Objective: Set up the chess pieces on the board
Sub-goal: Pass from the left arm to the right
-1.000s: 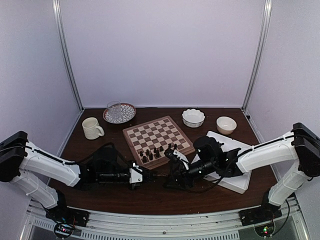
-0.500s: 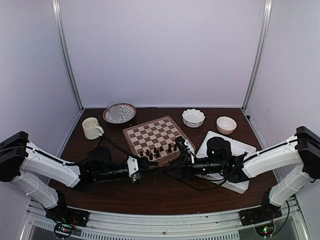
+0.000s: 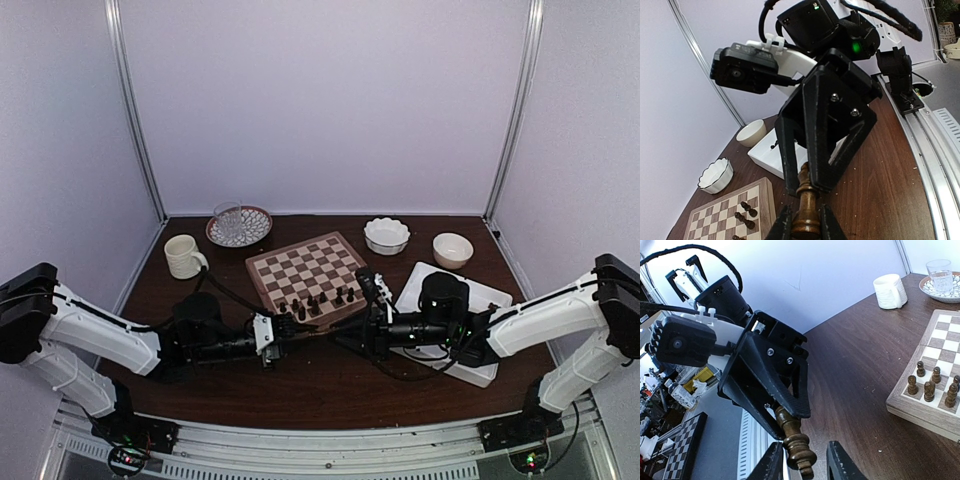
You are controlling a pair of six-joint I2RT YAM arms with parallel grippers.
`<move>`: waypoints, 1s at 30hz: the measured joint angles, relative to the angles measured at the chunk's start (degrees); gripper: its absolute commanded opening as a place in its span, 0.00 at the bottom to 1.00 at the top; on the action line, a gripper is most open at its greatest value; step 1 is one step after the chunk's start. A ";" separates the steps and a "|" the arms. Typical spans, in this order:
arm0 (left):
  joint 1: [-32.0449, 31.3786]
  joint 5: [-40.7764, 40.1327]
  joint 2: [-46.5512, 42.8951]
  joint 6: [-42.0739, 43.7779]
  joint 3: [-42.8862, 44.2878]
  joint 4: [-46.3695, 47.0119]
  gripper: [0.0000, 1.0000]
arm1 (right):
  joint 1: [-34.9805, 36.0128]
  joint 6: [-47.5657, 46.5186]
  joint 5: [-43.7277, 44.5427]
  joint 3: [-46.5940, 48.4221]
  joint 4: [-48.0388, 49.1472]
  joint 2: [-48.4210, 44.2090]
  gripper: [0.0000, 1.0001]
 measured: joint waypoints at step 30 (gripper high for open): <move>-0.04 1.01 0.00 -0.07 -0.11 0.24 0.59 | -0.39 0.09 -3.06 -0.02 0.04 -1.38 0.01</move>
